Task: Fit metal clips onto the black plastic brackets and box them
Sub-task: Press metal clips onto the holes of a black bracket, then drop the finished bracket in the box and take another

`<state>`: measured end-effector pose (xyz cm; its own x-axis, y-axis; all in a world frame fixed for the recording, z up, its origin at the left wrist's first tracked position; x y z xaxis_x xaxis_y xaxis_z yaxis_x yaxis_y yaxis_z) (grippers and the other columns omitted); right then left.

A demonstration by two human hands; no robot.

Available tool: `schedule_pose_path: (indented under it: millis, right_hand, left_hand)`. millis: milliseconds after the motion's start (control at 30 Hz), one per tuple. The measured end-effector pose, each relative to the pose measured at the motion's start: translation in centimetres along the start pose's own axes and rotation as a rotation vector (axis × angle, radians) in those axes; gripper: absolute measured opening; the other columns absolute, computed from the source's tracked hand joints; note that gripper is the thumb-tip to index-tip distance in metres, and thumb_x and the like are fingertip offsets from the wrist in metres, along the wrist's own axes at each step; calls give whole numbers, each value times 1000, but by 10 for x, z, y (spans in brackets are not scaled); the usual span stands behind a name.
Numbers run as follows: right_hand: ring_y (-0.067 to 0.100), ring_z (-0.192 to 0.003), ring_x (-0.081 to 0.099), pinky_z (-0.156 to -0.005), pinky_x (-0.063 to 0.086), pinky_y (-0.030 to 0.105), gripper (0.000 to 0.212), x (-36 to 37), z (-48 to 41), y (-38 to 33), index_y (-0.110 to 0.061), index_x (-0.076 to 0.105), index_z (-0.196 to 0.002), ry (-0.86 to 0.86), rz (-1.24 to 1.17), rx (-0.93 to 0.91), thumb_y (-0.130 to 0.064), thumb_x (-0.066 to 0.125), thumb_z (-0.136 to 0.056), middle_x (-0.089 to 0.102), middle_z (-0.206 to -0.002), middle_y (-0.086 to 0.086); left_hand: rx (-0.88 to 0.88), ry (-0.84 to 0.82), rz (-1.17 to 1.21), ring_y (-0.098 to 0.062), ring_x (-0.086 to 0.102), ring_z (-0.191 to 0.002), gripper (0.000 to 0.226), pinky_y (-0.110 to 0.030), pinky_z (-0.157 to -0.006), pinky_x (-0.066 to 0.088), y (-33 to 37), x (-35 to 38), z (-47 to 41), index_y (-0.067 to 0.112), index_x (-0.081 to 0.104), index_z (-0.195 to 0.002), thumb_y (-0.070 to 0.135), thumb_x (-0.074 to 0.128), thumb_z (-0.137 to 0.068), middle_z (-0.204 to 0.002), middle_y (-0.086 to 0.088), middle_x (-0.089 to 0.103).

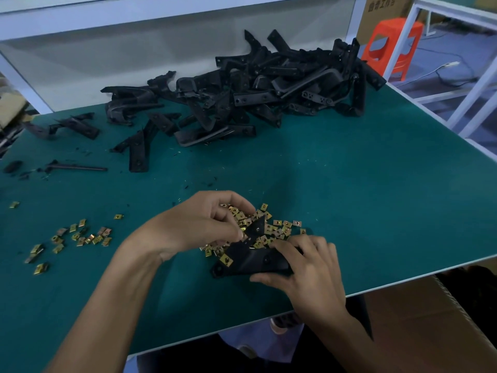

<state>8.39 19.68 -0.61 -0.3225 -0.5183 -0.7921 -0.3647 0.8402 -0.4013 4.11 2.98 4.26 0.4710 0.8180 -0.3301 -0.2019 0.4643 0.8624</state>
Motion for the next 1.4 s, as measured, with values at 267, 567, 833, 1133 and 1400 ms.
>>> schedule_pose_path:
  millis: [267,567,833,1133,1400]
  right_hand:
    - [21,-92,50,-74,31,37,63,-3,-1,8,-31,74,-102,-7,31,119,-84,50,-77,62,-94,-9]
    - [23,-91,54,-76,32,36,66,-6,-1,7,-26,74,-109,-20,28,131,-79,48,-80,63,-96,-7]
    - [19,-88,56,-75,33,32,58,-52,29,29,-29,71,-107,80,42,240,-77,50,-83,62,-96,-10]
    - [13,-86,47,-67,40,26,64,-146,197,125,-30,70,-110,191,121,713,-83,44,-86,56,-95,-13]
    - [36,-150,23,-118,29,46,65,-287,241,293,-17,21,-161,417,233,1122,-19,53,-105,20,-164,20]
  left_hand:
    - [86,388,-176,7,65,-85,39,-12,-77,46,-5,8,15,36,65,-109,41,84,-75,-93,20,73]
    - [324,800,-542,-19,57,-85,19,-30,-74,38,21,13,37,20,64,-89,30,79,-83,-89,10,65]
    - [460,633,-509,-6,52,-86,20,-23,-73,42,49,50,23,33,66,-96,49,69,-84,-92,20,61]
    - [574,160,-363,7,53,-101,22,-17,-82,37,80,186,-3,43,68,-91,60,56,-85,-102,30,63]
    - [570,21,-359,12,52,-101,16,0,-76,35,80,213,0,43,68,-89,48,55,-81,-107,37,59]
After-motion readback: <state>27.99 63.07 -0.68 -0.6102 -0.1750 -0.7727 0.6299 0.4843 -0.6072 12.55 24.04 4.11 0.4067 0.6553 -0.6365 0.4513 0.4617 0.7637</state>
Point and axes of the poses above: each hand's wrist, its own z-axis away from the middle knuckle, its own x-axis out of the palm, y = z × x, the point moved 10 cm from there along -z, towards the middle knuckle
